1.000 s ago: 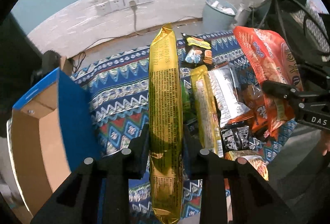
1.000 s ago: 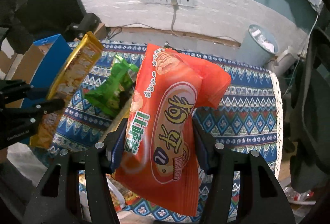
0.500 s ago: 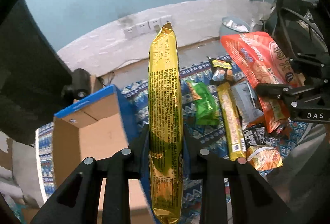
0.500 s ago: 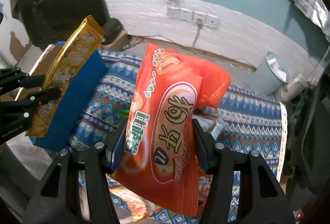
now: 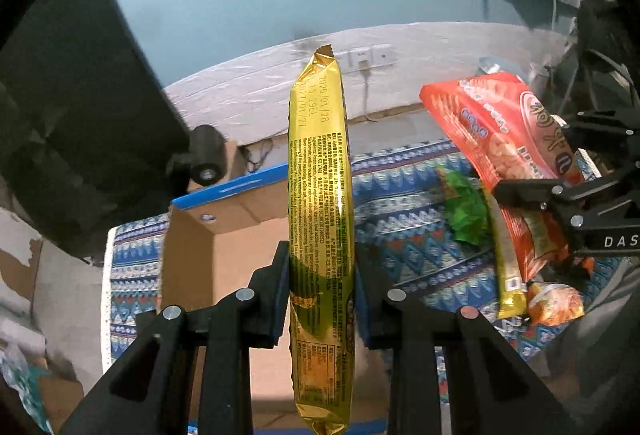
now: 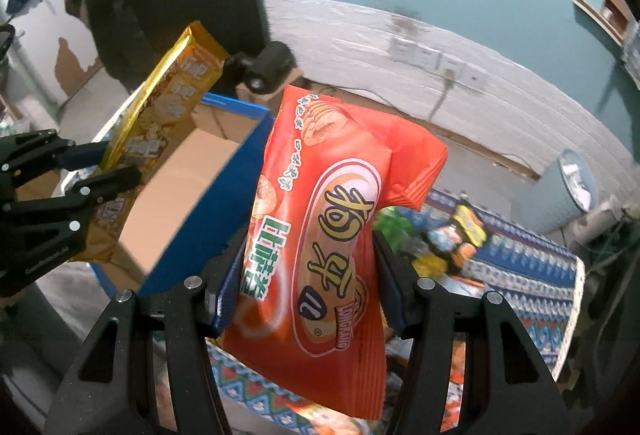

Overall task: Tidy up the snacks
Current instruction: 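Lift the orange bag with the right tool while the left tool lifts the yellow stick toward the box, then release the orange bag and yellow stick into the cardboard box with both tools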

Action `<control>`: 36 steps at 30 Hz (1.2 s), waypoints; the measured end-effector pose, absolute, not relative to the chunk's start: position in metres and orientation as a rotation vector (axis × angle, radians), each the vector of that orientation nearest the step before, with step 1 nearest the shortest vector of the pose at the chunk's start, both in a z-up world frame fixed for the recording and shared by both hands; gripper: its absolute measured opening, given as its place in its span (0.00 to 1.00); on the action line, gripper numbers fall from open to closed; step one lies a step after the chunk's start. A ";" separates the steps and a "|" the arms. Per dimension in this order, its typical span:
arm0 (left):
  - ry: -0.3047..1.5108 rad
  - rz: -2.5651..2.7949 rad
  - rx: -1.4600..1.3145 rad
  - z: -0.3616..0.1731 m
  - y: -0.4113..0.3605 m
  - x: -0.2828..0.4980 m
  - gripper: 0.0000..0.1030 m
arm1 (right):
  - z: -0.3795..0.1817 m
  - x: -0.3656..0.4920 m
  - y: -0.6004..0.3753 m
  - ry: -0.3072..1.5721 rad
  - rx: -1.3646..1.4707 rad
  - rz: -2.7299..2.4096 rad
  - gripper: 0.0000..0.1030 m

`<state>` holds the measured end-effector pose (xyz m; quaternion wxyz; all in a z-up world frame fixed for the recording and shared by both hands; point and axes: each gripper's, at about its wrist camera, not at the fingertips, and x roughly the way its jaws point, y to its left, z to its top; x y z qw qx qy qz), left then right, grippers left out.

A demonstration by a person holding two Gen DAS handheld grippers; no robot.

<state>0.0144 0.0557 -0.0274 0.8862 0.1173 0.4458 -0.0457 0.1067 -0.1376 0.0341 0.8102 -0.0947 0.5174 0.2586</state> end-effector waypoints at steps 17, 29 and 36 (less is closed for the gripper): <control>0.990 0.022 0.157 -0.061 0.137 0.020 0.27 | 0.011 0.121 -0.022 1.143 -0.272 0.723 0.56; 1.091 0.089 0.081 -0.093 0.166 0.020 0.28 | -0.022 0.119 0.026 1.215 -0.336 0.810 0.57; 1.104 0.110 0.082 -0.094 0.168 0.017 0.45 | -0.024 0.122 0.023 1.225 -0.307 0.804 0.70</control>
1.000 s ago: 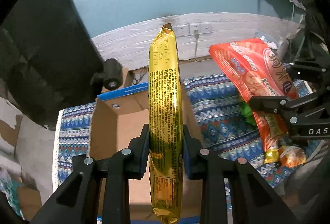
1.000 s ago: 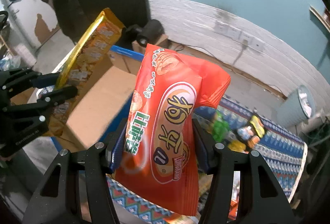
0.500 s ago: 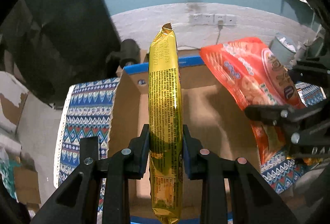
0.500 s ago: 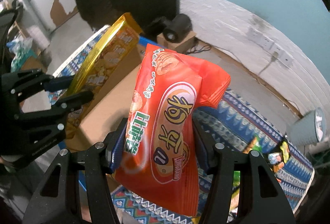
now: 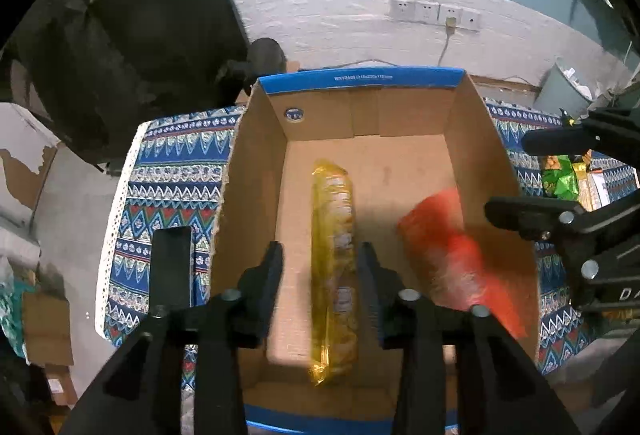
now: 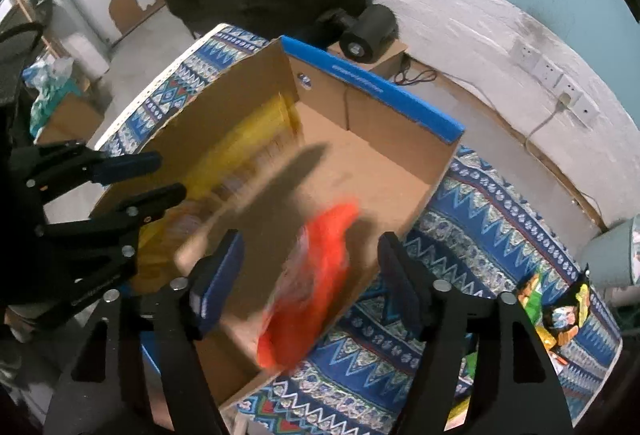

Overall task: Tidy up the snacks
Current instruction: 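Release the orange bag and yellow stick into the cardboard box with both tools, then grasp the orange-and-white bag with the right tool while the left tool grasps the green bag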

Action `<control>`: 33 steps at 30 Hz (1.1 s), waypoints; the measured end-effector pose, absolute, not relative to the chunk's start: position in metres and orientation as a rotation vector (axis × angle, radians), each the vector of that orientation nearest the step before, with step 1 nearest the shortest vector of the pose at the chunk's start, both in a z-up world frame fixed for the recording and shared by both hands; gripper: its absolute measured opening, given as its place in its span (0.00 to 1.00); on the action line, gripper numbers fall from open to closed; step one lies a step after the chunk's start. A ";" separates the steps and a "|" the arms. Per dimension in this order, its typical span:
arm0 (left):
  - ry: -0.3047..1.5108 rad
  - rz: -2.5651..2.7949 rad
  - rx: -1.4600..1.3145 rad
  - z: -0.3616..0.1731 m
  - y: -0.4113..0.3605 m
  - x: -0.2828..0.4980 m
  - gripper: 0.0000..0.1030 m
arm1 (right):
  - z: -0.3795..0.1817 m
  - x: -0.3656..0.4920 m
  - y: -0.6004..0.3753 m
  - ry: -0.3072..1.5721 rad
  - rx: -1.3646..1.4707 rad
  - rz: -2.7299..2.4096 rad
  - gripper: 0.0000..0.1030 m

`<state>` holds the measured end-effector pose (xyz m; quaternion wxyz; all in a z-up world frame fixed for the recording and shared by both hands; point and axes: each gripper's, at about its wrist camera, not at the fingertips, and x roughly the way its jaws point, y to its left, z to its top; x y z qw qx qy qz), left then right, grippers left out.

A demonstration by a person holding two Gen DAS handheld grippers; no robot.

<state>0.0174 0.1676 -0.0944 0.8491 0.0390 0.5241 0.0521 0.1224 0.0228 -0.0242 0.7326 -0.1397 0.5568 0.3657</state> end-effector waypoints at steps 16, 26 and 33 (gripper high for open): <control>1.073 0.038 0.145 -0.082 0.132 0.019 0.58 | -0.003 0.124 -0.026 1.171 -0.315 0.688 0.76; 1.077 -0.063 0.149 -0.080 0.091 0.026 0.68 | -0.004 0.117 -0.078 1.201 -0.279 0.607 0.77; 1.071 -0.123 0.188 -0.078 0.057 0.025 0.75 | -0.005 0.117 -0.137 1.239 -0.221 0.485 0.78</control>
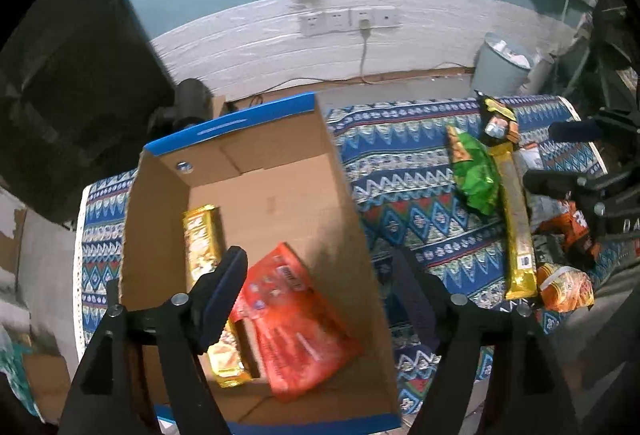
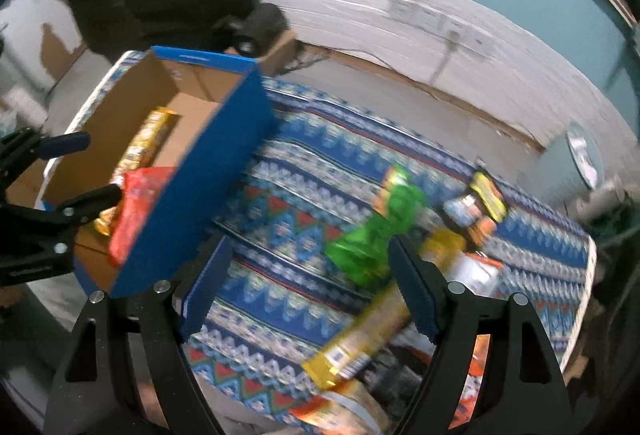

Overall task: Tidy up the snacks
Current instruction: 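Grasp the orange-and-white bag with the right tool while the left tool grasps the green bag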

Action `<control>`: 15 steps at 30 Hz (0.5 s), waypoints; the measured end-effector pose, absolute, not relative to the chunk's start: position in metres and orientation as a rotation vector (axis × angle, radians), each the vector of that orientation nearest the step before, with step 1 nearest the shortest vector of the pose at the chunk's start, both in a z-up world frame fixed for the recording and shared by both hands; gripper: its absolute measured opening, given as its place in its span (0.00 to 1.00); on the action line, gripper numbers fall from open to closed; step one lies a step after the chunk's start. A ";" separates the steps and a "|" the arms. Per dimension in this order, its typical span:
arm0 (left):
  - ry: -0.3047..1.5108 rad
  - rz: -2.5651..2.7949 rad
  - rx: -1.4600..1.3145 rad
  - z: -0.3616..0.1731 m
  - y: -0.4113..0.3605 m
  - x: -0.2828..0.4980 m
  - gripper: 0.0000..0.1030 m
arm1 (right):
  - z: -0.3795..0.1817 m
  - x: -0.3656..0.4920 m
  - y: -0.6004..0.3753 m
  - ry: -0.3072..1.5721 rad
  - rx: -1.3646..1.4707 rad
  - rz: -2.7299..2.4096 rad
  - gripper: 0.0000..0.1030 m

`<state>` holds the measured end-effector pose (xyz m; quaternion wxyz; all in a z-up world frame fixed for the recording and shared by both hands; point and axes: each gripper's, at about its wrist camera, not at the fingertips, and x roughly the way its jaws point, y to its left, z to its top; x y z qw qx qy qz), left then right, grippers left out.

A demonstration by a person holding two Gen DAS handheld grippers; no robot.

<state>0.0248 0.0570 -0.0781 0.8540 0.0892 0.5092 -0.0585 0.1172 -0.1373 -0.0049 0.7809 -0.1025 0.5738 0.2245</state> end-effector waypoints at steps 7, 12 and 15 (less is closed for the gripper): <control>1.078 -0.181 0.212 -0.076 0.022 0.025 0.80 | -0.007 0.116 -0.195 1.258 -0.156 0.394 0.78; 1.088 -0.223 0.225 -0.077 -0.001 0.026 0.80 | -0.010 0.112 -0.229 1.264 -0.108 0.343 0.78; 1.109 -0.253 0.225 -0.082 -0.016 0.028 0.80 | -0.016 0.108 -0.249 1.276 -0.098 0.311 0.78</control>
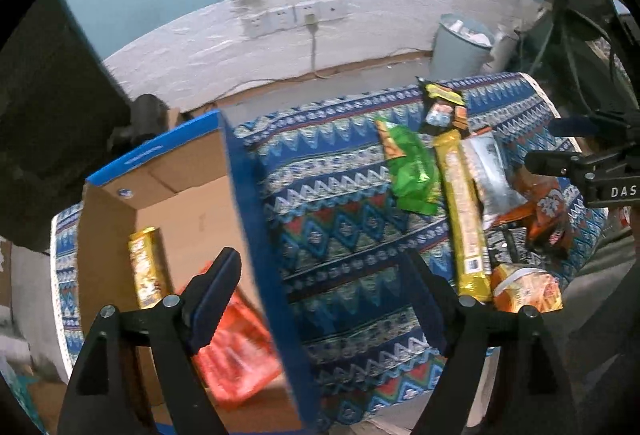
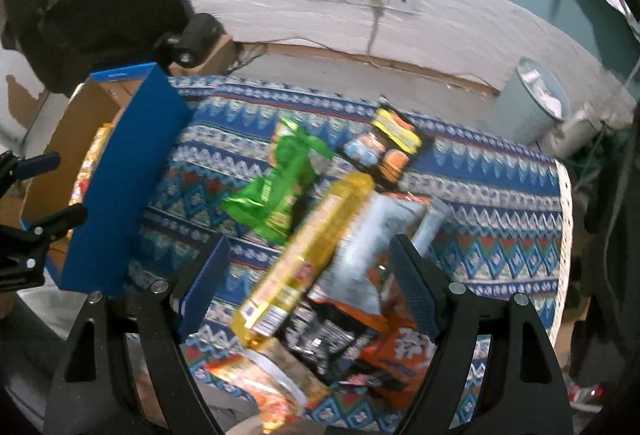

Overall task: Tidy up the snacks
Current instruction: 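Grasp the orange-and-white bag with the right tool while the left tool grasps the green bag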

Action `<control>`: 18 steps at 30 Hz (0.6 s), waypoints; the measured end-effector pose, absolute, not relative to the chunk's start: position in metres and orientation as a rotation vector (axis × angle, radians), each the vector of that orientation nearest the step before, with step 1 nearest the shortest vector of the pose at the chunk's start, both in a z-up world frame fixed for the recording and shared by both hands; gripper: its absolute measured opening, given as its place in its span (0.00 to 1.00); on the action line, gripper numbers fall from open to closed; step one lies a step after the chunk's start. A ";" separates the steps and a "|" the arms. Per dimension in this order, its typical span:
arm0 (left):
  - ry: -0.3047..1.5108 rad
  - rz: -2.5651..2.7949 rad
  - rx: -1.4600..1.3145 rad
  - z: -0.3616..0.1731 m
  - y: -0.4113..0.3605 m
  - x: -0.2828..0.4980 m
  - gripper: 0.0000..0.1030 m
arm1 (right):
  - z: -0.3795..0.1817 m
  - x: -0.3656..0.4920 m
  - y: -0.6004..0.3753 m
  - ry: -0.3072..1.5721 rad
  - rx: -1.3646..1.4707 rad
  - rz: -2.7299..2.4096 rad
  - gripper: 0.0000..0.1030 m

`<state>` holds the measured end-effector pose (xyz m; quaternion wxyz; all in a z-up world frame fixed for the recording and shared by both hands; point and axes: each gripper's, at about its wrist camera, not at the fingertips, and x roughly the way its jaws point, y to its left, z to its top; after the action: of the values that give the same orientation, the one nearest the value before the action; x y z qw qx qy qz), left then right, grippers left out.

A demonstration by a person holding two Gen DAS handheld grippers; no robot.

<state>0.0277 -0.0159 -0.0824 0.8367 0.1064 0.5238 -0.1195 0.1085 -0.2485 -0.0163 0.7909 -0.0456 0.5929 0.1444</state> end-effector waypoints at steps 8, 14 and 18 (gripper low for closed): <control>1.157 -0.311 0.279 -0.099 -0.051 0.026 0.80 | -0.038 0.098 -0.287 1.313 -0.092 0.228 0.78; 1.176 -0.329 0.279 -0.105 -0.063 0.027 0.80 | -0.054 0.087 -0.307 1.350 -0.100 0.176 0.78; 1.204 -0.344 0.273 -0.113 -0.069 0.027 0.80 | -0.073 0.081 -0.326 1.403 -0.073 0.138 0.78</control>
<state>0.0273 -0.0688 -0.1126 0.8015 0.1274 0.5617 -0.1606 0.0807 -0.3259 -0.0729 0.7611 -0.0337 0.6447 0.0632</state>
